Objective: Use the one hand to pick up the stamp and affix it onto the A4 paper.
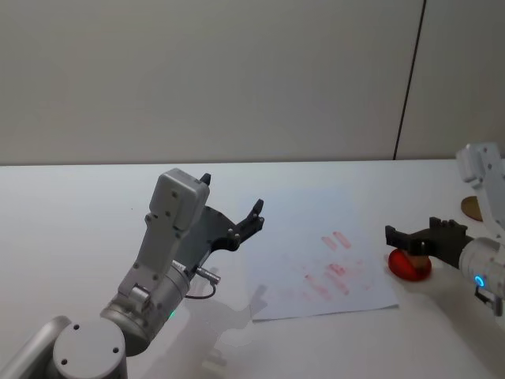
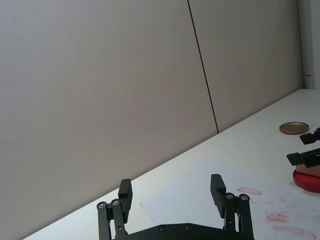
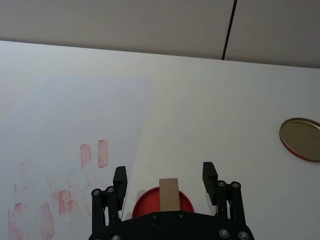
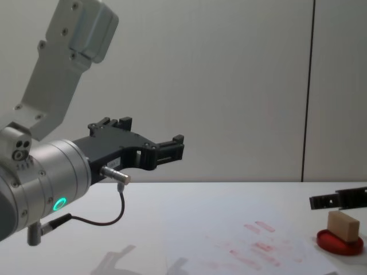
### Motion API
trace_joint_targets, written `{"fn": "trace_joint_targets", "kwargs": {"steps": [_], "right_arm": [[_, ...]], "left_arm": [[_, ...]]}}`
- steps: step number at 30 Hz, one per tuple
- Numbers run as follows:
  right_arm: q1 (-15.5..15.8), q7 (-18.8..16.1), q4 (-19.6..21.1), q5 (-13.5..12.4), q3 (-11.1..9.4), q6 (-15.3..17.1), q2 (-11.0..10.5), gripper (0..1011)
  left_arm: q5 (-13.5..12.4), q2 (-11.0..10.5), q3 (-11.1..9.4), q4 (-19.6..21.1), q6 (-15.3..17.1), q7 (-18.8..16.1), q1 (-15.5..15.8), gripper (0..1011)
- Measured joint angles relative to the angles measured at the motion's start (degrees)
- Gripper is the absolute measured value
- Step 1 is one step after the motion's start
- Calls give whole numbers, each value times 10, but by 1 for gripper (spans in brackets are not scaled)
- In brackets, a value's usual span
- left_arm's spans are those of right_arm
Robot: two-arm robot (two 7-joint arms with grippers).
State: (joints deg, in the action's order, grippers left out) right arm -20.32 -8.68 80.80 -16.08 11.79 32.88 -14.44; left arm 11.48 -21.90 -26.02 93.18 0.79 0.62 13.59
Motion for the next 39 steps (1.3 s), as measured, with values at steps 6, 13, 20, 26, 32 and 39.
{"fn": "trace_joint_targets", "kwargs": {"steps": [6, 13, 20, 26, 32, 39], "right_arm": [[2, -1, -1, 6, 2, 7, 0, 795], [2, -2, -4, 14, 4, 14, 0, 589], [3, -3, -9, 20, 6, 17, 1, 361], [4, -3, -12, 22, 7, 17, 2, 216], [7, -1, -15, 22, 7, 15, 2, 216], [9, 0, -18, 21, 7, 13, 2, 216]], "left_arm": [[0, 0, 0, 0, 0, 0, 0, 993], [0, 0, 0, 0, 0, 0, 0, 993], [0, 0, 0, 0, 0, 0, 0, 993], [0, 0, 0, 0, 0, 0, 0, 993], [0, 0, 0, 0, 0, 0, 0, 993], [0, 0, 0, 0, 0, 0, 0, 993]]}}
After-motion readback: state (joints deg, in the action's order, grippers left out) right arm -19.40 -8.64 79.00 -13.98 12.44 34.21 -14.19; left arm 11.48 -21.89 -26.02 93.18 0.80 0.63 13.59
